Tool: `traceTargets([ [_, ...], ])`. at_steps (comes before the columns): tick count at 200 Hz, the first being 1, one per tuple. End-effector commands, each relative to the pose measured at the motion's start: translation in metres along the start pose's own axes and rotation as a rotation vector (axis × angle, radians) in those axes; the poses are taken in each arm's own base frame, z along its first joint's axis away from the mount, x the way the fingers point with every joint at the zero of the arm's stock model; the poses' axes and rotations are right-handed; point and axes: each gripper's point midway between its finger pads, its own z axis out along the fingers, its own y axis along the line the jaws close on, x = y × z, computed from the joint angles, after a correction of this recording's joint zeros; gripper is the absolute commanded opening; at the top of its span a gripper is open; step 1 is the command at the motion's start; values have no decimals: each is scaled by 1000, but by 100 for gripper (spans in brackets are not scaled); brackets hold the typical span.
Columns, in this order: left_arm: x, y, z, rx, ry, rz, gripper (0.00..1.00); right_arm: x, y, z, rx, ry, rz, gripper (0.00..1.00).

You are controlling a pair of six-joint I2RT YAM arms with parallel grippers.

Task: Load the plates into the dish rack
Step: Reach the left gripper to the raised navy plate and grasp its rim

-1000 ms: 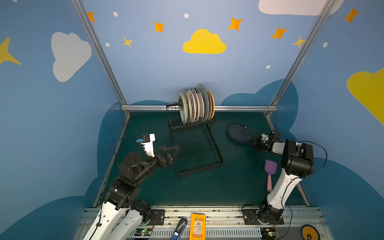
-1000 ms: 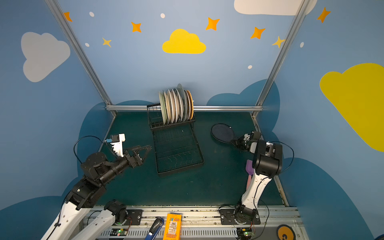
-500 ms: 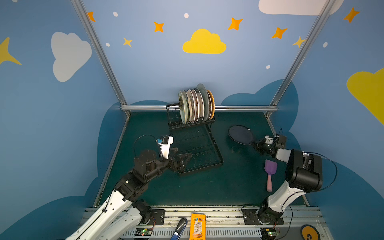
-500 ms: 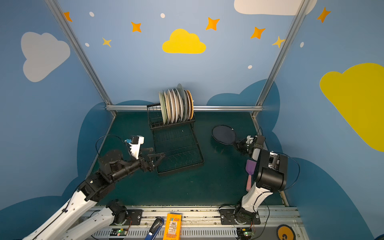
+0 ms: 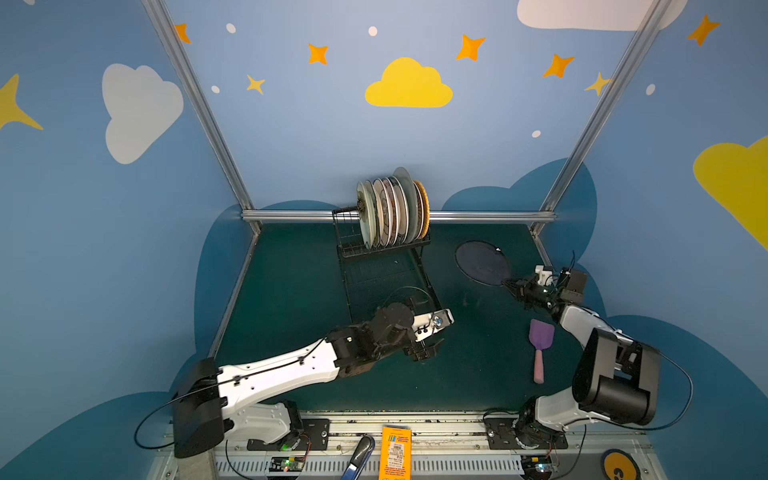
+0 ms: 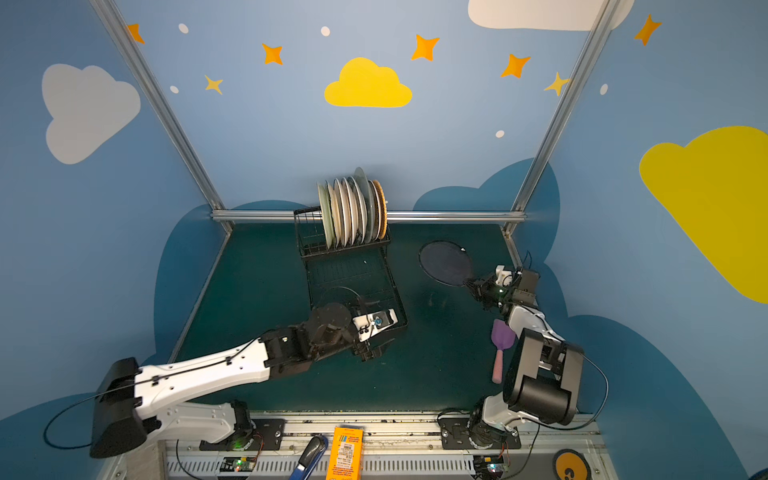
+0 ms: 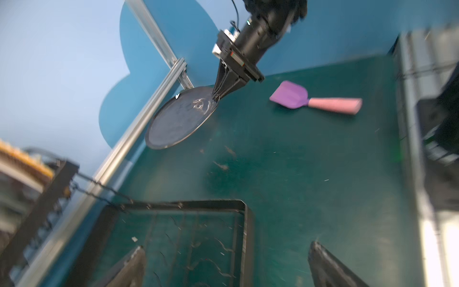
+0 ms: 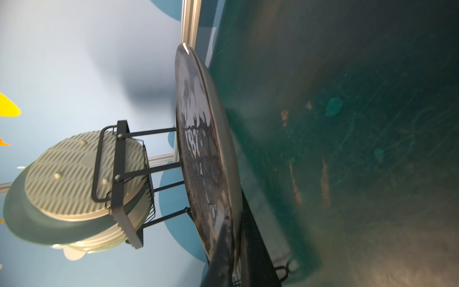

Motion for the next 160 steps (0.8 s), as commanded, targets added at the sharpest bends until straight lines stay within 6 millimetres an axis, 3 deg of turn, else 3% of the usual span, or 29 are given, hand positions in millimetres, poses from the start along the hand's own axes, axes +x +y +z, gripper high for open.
traceTargets([
  [1, -41, 12, 16, -93, -160, 286, 100, 15, 30, -13, -96, 56, -76, 0],
  [34, -38, 6, 72, -143, -153, 489, 100, 25, 37, -22, -107, 76, -82, 0],
  [74, -43, 22, 124, -264, -174, 569, 96, 33, 51, -32, -134, 92, -95, 0],
  [160, -28, 71, 196, -482, -130, 683, 79, 54, 65, -46, -151, 142, -126, 0],
])
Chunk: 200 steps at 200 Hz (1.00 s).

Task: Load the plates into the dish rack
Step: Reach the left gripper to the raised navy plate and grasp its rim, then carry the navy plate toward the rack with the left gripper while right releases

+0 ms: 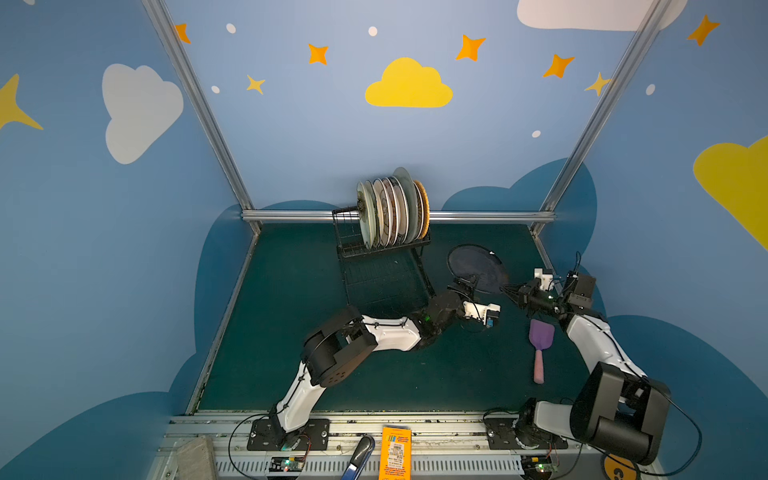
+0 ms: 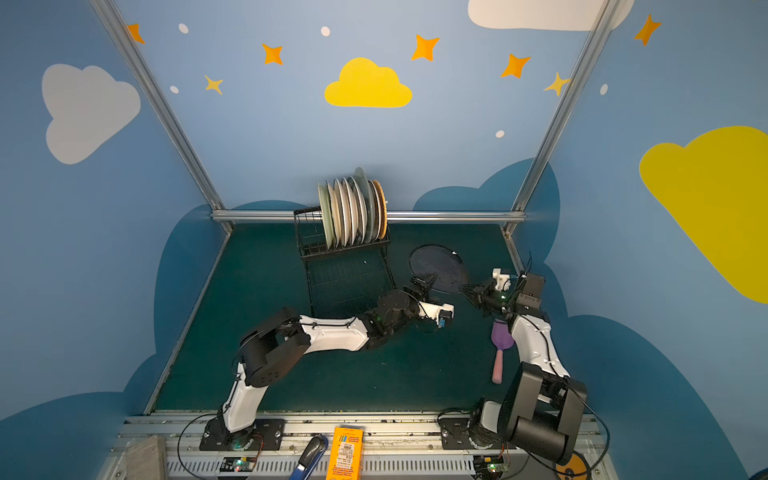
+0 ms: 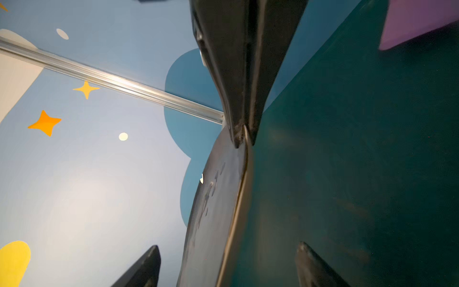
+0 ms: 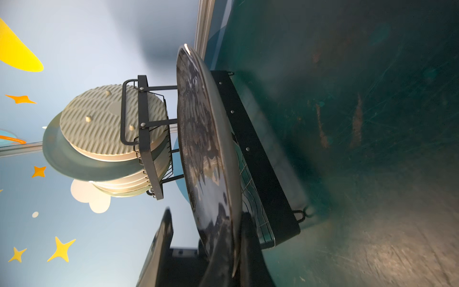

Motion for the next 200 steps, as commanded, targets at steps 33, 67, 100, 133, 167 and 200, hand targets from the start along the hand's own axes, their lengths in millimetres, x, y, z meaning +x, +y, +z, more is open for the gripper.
traceTargets([
  [33, 9, 22, 28, -151, 20, 93, 54, 16, 45, -17, -107, 47, -141, 0],
  [67, -5, 32, 23, -220, -2, 104, 9, 20, 53, -18, -115, 54, -165, 0],
  [100, -24, 52, 0, -235, -18, 69, 3, 25, 67, -21, -114, 51, -217, 0],
  [133, -39, 72, -30, -214, -7, 21, 3, 16, 81, -28, -85, -12, -267, 47],
  [167, -39, 93, -74, -150, 55, -88, 3, -6, 101, -39, -66, -135, -333, 85],
  [200, -25, 110, -120, -62, 132, -266, 3, -14, 148, -62, -116, -265, -470, 85],
])
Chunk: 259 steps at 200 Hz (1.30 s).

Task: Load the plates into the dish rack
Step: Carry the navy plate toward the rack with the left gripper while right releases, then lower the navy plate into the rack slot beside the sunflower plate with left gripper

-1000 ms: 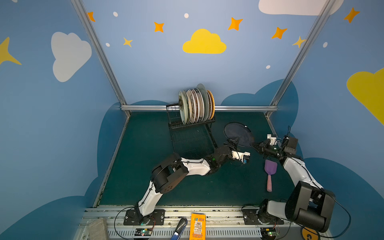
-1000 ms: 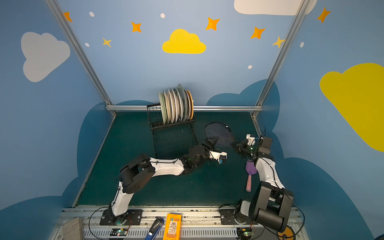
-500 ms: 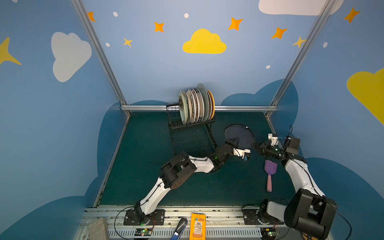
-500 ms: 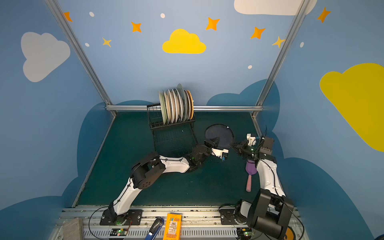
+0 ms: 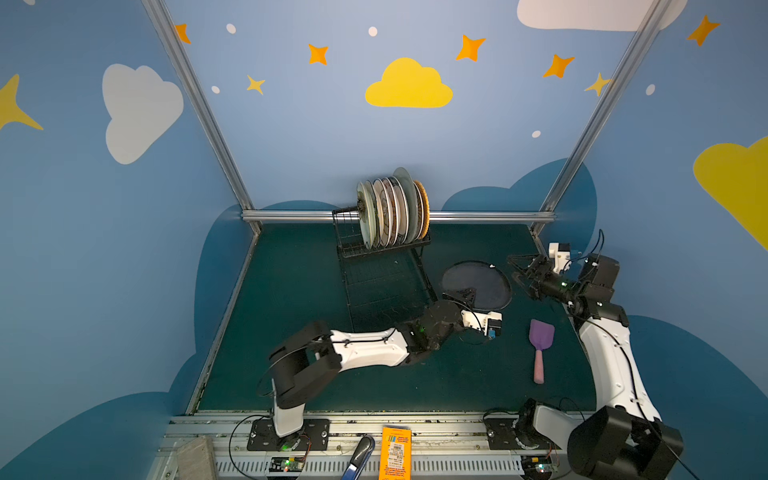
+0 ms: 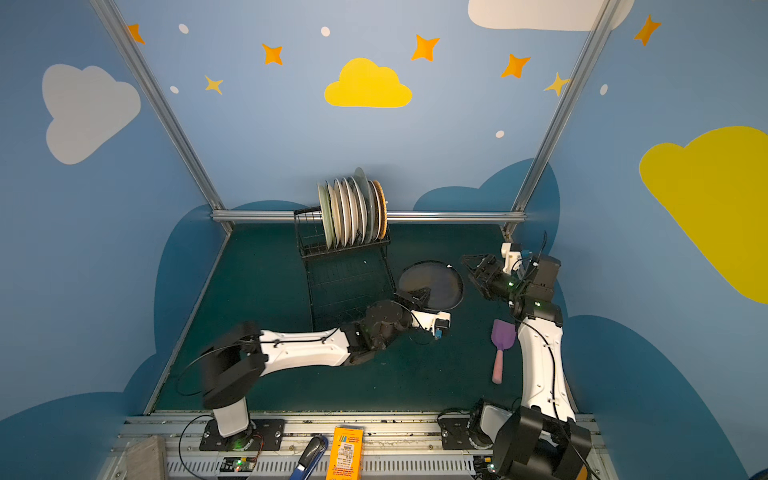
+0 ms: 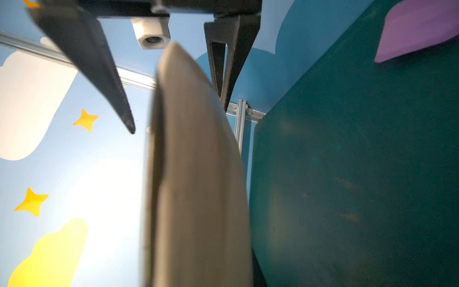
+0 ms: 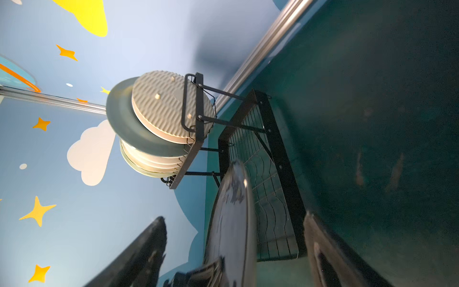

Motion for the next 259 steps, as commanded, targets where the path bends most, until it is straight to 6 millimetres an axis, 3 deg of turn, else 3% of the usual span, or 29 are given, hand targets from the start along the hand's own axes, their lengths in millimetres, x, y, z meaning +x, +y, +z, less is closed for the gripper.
traceTargets([
  [1, 10, 59, -34, -71, 61, -232, 3, -27, 43, -18, -35, -134, -147, 85],
  [33, 12, 101, -89, -9, 74, -537, 3, -34, 68, -29, -51, -192, -225, 86],
  [72, 16, 190, -163, -100, 26, -1010, 3, -9, 79, -15, -76, -135, -350, 86],
  [98, 50, 247, -202, -263, 126, -1298, 3, 15, 87, -3, -108, -102, -462, 86],
  [122, 87, 278, -221, -356, 257, -1497, 3, 42, 95, 9, -146, -59, -534, 86],
  [159, 133, 317, -225, -489, 338, -1691, 3, 95, 101, 31, -208, -15, -726, 86],
  [179, 148, 330, -208, -465, 338, -1757, 3, 121, 99, 42, -204, 29, -784, 86],
  [213, 180, 330, -168, -449, 417, -1831, 3, 158, 87, 55, -211, 100, -847, 86],
  [259, 225, 320, -133, -482, 493, -1871, 3, 171, 80, 63, -214, 133, -833, 86],
])
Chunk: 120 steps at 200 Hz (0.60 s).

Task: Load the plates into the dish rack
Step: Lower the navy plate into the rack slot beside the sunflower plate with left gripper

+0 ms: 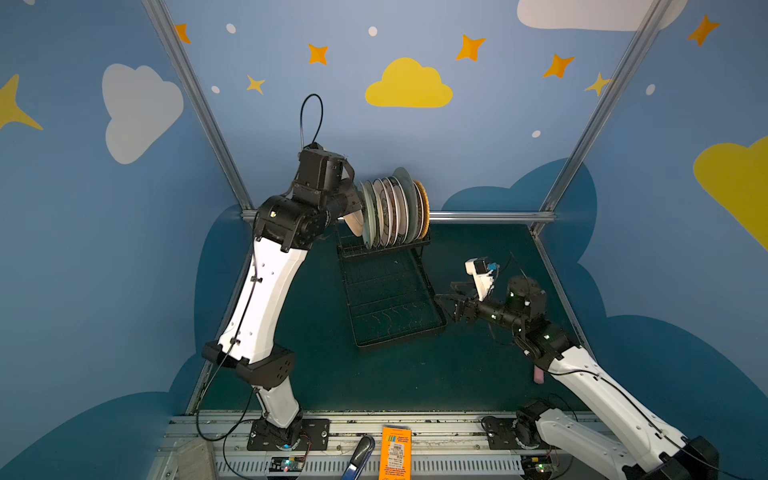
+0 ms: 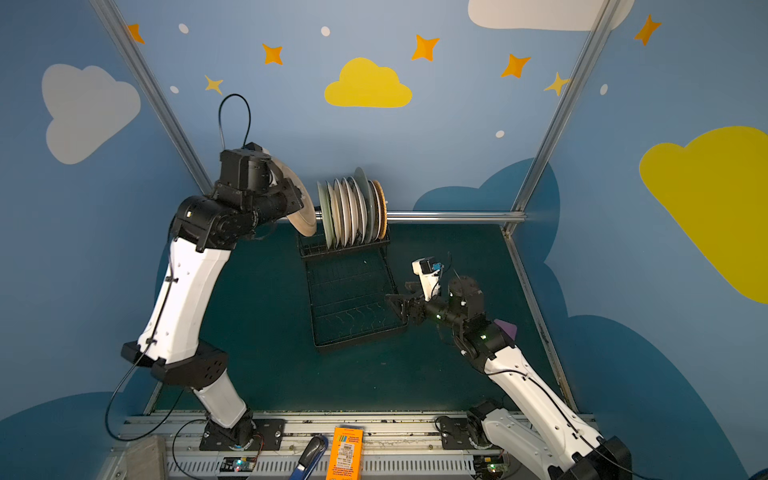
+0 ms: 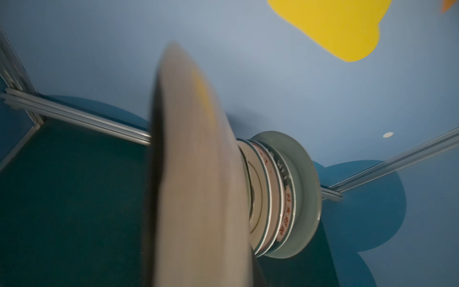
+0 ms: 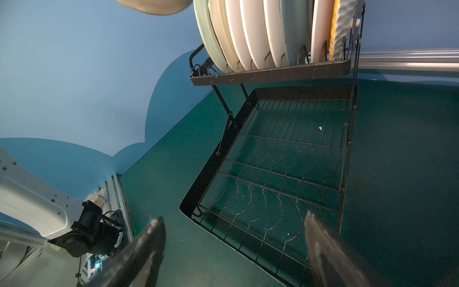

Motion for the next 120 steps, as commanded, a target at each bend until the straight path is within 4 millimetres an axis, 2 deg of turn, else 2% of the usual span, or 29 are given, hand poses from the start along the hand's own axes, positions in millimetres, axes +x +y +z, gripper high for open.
traceTargets([
  [1, -28, -9, -11, 76, -73, -67, 3, -7, -1, 3, 15, -35, -21, 86],
  [52, -25, -1, 20, 9, -66, -48, 3, -1, 0, 10, -12, -20, 7, 86],
  [82, -25, 8, 31, -45, -74, -17, 3, 1, -3, 11, 0, -19, 25, 86],
  [120, -18, 7, 46, -50, -51, -7, 3, 2, -8, 14, 16, -20, 41, 86],
])
